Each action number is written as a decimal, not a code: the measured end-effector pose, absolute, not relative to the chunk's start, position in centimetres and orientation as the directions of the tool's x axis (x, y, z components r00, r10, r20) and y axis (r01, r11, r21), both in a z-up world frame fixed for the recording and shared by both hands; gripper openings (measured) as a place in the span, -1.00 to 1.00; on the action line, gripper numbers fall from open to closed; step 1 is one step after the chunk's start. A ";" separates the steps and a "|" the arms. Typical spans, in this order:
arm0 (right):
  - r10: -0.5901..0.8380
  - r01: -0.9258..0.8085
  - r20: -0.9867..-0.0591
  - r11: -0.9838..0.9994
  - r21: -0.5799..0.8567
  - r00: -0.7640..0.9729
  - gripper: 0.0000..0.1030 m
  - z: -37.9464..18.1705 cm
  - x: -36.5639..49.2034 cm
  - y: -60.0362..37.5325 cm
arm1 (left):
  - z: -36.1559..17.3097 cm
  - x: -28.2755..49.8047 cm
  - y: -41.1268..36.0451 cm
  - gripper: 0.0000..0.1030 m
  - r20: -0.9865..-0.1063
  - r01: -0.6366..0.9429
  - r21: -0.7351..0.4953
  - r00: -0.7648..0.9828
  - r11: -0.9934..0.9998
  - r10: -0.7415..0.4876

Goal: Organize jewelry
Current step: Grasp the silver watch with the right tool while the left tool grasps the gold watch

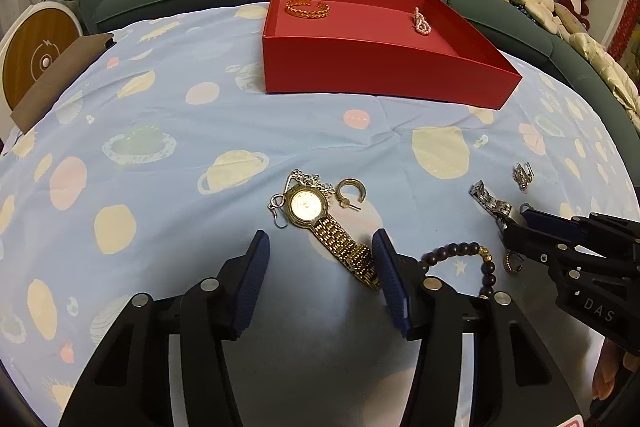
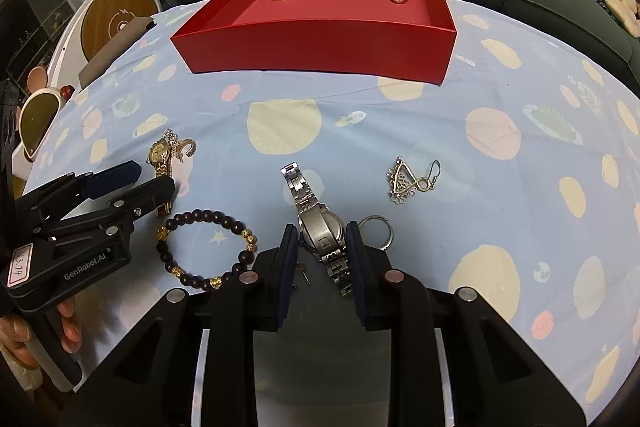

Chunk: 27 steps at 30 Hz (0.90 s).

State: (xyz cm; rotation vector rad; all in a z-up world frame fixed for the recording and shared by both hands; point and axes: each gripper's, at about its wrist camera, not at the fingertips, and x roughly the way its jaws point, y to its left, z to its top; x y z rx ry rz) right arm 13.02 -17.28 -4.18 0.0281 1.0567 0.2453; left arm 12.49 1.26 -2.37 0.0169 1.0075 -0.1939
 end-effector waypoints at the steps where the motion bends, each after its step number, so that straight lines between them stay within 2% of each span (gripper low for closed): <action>1: 0.214 -0.185 -0.859 0.972 0.142 0.466 -0.53 -4.2 13.0 -17.3 | -2.3 12.5 1.4 -0.21 -0.843 0.162 -0.064 0.519 0.985 -0.140; 3: 0.217 -0.179 -0.859 0.972 0.150 0.463 -0.53 -4.2 12.9 -17.4 | -2.3 12.5 1.8 -0.27 -0.849 0.143 -0.054 0.515 0.988 -0.121; 8: 0.222 -0.177 -0.861 0.972 0.156 0.459 -0.53 -4.2 12.9 -17.4 | -2.3 12.4 2.2 -0.27 -0.851 0.125 -0.078 0.509 0.989 -0.131; 11: 0.219 -0.175 -0.859 0.973 0.153 0.462 -0.52 -4.2 12.9 -17.4 | -2.3 12.7 1.7 -0.16 -0.846 0.124 -0.063 0.520 0.990 -0.119; 17: 0.201 -0.179 -0.856 0.975 0.130 0.475 -0.50 -4.2 13.1 -16.9 | -2.6 13.3 0.8 -0.18 -0.826 0.112 -0.016 0.559 0.994 -0.077; 18: 0.201 -0.180 -0.857 0.975 0.128 0.475 -0.50 -4.2 13.2 -16.8 | -2.6 13.3 0.9 -0.26 -0.824 0.108 -0.019 0.562 0.994 -0.077; 19: 0.201 -0.180 -0.857 0.975 0.129 0.474 -0.50 -4.2 13.2 -16.9 | -2.5 13.3 1.0 -0.51 -0.821 0.104 -0.023 0.565 0.994 -0.078; 21: 0.207 -0.178 -0.856 0.974 0.137 0.473 -0.51 -4.2 13.2 -16.8 | -2.5 13.4 1.3 -0.78 -0.819 0.111 -0.043 0.566 0.993 -0.099; 22: 0.209 -0.179 -0.856 0.974 0.139 0.473 -0.51 -4.2 13.2 -16.8 | -2.4 13.4 1.5 -0.82 -0.818 0.110 -0.057 0.565 0.992 -0.109; 27: 0.211 -0.176 -0.856 0.974 0.143 0.472 -0.52 -4.2 13.1 -16.9 | -2.3 13.1 1.3 -0.83 -0.812 0.129 -0.064 0.569 0.990 -0.126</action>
